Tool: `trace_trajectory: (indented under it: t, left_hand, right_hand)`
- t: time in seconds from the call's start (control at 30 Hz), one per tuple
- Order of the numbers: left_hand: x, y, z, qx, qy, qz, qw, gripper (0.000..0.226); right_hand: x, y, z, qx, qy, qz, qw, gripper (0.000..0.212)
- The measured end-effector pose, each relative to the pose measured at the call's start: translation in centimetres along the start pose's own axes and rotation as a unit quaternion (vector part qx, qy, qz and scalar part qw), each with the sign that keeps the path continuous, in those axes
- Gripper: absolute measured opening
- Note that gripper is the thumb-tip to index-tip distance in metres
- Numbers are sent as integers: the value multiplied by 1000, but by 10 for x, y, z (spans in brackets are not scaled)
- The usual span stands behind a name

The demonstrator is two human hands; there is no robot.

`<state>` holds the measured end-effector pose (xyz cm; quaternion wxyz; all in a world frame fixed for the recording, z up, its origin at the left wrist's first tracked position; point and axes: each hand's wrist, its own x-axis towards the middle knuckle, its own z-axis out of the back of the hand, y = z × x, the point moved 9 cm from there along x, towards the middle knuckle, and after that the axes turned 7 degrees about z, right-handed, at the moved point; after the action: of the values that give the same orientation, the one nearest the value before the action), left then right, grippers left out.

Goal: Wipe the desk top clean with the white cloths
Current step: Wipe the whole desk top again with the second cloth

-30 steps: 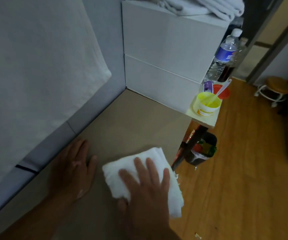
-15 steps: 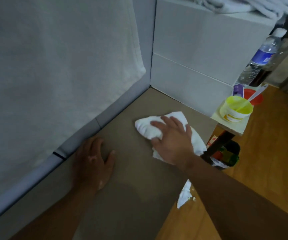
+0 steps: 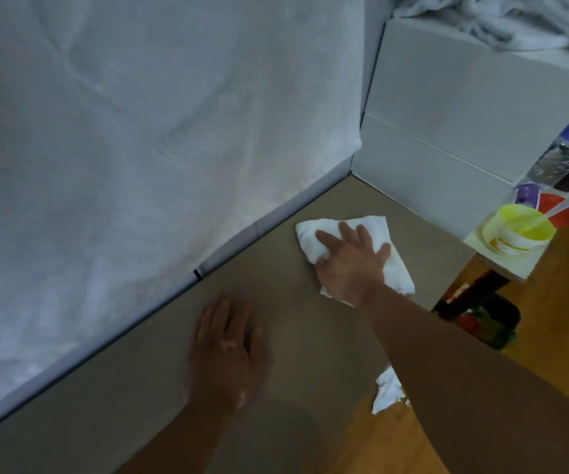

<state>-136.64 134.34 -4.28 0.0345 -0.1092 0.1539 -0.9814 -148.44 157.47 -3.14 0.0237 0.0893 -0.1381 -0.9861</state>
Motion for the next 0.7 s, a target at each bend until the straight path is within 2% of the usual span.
trace_trajectory:
  t: [0.13,0.2,0.27,0.37,0.47,0.53,0.57,0.63,0.7]
  left_hand:
    - [-44,5,12,0,35,-19,999,51]
    - [-68,11,22,-8,47,-34,998,51]
    - [-93,21,34,-22,61,-38,997,51]
    - [-132,48,55,-55,83,3,995,53]
    - [-179,74,80,-140,92,55,984,66]
    - [-210,86,101,-200,125,109,966,65]
    - [-225,91,110,-230,148,151,950,60]
    - [-253,92,124,-249,212,213,921,41]
    - [-282,92,139,-300,258,268,878,26]
  right_hand:
    - [-66,44,-27,-31,47,107,993,60]
    - [-110,67,-36,-48,38,161,985,61]
    - [-153,83,-46,-46,30,184,981,62]
    - [-215,103,-69,-16,41,199,979,62]
    - [-271,126,-88,-32,72,200,977,61]
    - [-294,142,-87,-27,87,193,977,59]
    - [-307,150,-90,4,126,189,974,58]
    - [-336,168,-97,75,184,187,962,63]
    - [-368,193,-93,138,162,200,956,77]
